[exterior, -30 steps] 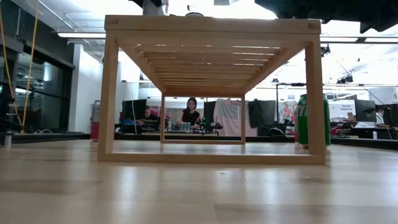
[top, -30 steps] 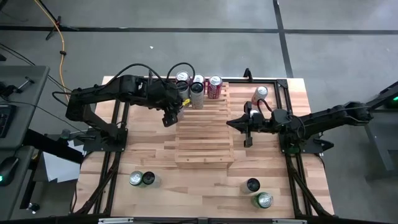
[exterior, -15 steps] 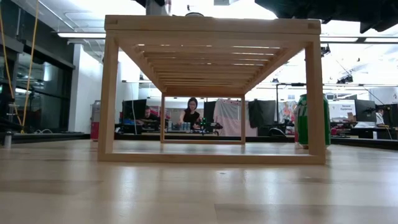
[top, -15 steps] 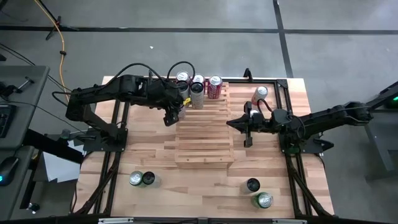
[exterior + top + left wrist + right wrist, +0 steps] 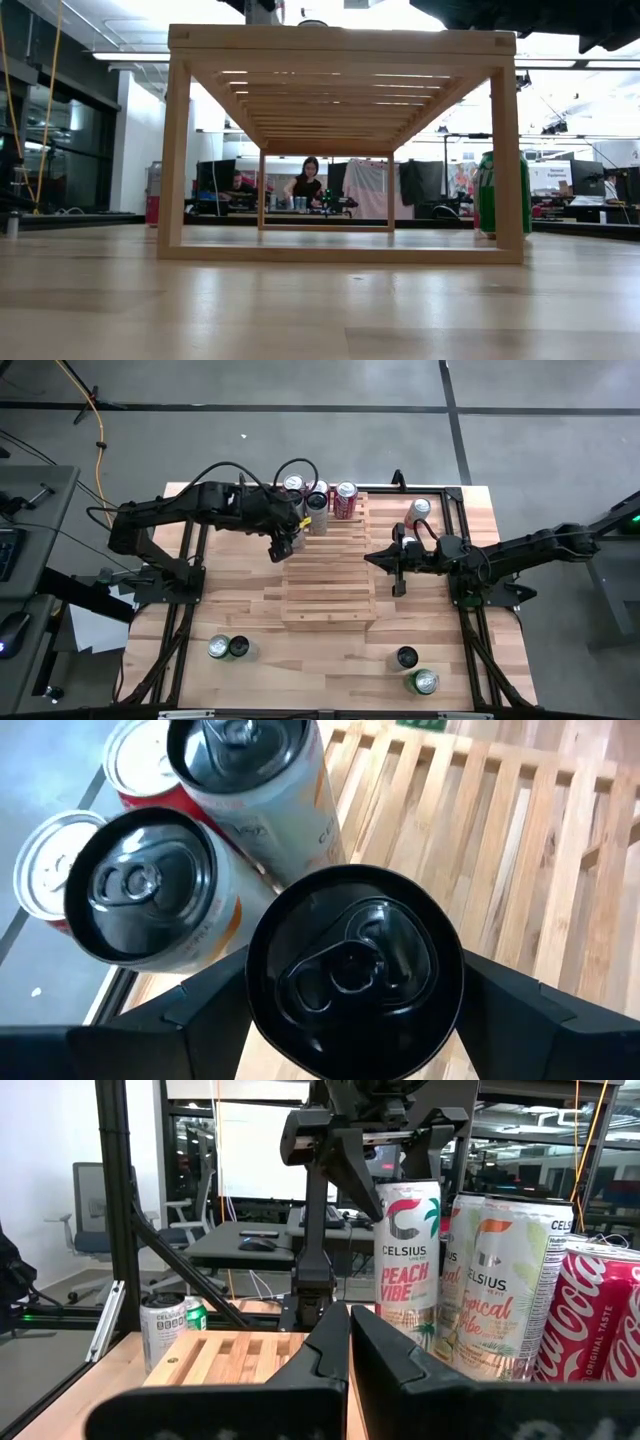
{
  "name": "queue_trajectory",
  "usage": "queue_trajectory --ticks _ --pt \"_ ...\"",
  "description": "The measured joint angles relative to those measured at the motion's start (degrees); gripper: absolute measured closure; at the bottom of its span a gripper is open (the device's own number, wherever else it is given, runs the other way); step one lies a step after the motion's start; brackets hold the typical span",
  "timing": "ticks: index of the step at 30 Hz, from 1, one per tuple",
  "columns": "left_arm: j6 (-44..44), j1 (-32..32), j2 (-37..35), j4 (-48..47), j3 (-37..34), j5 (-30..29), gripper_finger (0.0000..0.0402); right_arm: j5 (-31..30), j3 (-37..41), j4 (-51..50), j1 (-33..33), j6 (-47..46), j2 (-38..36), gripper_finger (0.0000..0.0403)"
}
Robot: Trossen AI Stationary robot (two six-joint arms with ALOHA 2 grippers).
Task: Place canned beverage on shelf
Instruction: Align the bottom left peach vibe celsius soda can with the other tropical celsius soda can on the shelf
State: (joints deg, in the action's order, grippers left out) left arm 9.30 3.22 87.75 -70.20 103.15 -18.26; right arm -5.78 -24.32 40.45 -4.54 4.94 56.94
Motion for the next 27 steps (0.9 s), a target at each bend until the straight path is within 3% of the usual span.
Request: queue_trajectory --ticks 27 --pt "1.53 0.04 1.59 0.48 0.11 -1.98 0.0114 0.0 0.0 -0.34 0.01 -0.42 -0.01 0.0403"
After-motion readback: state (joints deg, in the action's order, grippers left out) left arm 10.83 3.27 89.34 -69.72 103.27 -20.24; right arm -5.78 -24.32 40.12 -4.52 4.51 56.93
